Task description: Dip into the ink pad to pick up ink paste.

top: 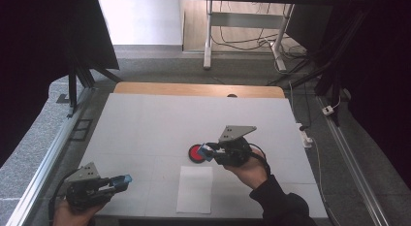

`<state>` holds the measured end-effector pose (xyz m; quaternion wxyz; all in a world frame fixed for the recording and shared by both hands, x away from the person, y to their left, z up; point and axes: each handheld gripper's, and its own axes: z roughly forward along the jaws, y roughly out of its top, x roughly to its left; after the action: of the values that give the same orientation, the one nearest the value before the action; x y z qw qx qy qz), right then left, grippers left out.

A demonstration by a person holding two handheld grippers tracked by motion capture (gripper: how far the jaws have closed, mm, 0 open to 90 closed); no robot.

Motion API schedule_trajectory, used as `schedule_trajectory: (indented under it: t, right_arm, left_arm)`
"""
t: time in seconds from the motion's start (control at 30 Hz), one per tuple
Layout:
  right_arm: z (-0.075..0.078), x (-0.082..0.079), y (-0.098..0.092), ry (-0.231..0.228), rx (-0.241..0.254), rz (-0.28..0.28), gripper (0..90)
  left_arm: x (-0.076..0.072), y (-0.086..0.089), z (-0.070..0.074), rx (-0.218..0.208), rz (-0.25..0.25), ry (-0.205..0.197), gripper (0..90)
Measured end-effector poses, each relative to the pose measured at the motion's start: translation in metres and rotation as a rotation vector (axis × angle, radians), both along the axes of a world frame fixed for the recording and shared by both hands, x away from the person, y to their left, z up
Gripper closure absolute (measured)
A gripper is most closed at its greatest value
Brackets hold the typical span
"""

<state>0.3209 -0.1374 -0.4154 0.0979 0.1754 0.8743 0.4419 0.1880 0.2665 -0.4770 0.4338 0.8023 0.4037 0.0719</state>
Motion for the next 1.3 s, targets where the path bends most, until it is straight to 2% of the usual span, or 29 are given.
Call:
schedule_trajectory:
  t: [0.2, 0.57, 1.1, 1.3]
  right_arm:
    - [-0.005, 0.011, 0.005, 0.008, -0.015, -0.01, 71.8]
    - [-0.014, 0.029, 0.018, 0.009, -0.081, -0.035, 71.8]
    - [-0.038, 0.049, 0.037, 0.03, -0.183, -0.048, 71.8]
    - [-0.047, 0.054, 0.042, 0.045, -0.205, -0.053, 71.8]
  left_arm:
    - [0.0, 0.0, 0.0, 0.001, -0.002, -0.003, 68.3]
    - [0.0, 0.0, 0.0, 0.003, 0.0, -0.006, 68.2]
    - [-0.001, 0.0, 0.0, 0.005, 0.001, -0.005, 68.2]
    - [-0.001, 0.0, 0.0, 0.006, 0.0, -0.007, 68.2]
